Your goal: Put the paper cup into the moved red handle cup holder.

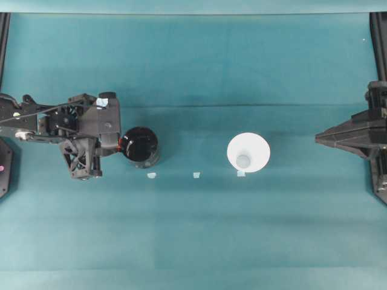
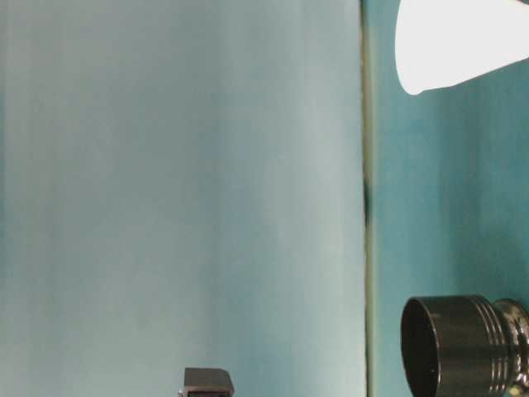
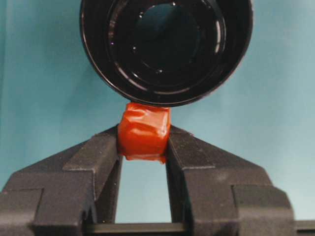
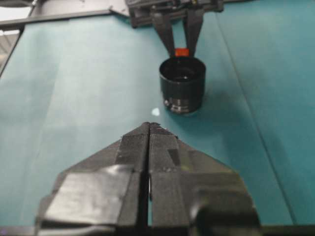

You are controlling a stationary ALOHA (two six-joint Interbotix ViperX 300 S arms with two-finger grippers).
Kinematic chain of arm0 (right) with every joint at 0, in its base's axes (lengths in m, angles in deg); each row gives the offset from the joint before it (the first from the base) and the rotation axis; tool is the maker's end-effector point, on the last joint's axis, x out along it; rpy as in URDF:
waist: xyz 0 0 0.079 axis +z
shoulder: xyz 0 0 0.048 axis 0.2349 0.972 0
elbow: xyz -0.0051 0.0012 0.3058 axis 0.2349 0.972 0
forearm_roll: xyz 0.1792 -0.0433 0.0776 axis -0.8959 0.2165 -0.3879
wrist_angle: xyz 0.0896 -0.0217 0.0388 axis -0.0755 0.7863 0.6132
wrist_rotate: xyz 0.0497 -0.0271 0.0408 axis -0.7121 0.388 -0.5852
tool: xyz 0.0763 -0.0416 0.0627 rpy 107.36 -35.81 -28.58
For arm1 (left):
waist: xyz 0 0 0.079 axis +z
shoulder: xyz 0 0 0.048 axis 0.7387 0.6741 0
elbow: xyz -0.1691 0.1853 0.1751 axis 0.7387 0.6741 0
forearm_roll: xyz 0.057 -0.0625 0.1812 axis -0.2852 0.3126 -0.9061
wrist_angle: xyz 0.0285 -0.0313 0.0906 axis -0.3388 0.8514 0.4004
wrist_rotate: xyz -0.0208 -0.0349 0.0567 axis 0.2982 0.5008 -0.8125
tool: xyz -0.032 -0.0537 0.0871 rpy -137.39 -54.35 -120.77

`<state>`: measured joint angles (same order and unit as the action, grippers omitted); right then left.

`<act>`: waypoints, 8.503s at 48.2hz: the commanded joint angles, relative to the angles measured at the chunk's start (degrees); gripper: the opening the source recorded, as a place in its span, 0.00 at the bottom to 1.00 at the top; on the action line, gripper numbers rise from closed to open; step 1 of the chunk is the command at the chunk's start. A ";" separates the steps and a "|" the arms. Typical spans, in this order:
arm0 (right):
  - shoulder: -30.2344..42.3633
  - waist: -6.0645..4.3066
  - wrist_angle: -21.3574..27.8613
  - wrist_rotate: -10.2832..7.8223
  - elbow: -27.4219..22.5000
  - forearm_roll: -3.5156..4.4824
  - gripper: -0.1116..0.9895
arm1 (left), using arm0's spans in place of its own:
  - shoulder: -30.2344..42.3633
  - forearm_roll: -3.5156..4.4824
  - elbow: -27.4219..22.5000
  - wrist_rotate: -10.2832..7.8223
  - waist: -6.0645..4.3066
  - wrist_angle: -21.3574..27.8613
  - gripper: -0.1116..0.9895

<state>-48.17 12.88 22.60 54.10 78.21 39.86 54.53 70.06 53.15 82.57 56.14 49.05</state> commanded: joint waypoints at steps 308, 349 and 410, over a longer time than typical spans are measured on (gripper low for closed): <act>35.68 -5.98 22.41 -10.46 -21.01 -0.79 0.64 | -15.82 -0.09 -4.48 1.76 -6.42 9.58 0.94; 56.34 -11.34 31.29 -10.46 -29.97 -0.70 0.85 | -16.44 -0.18 -3.96 1.76 -6.42 9.49 0.94; 59.94 -7.73 30.76 -10.55 -30.50 -1.85 0.02 | -16.44 -0.18 -3.96 1.76 -6.42 9.49 0.94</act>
<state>12.30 4.62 53.28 43.73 48.32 38.36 38.54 70.06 49.81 84.42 49.82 58.80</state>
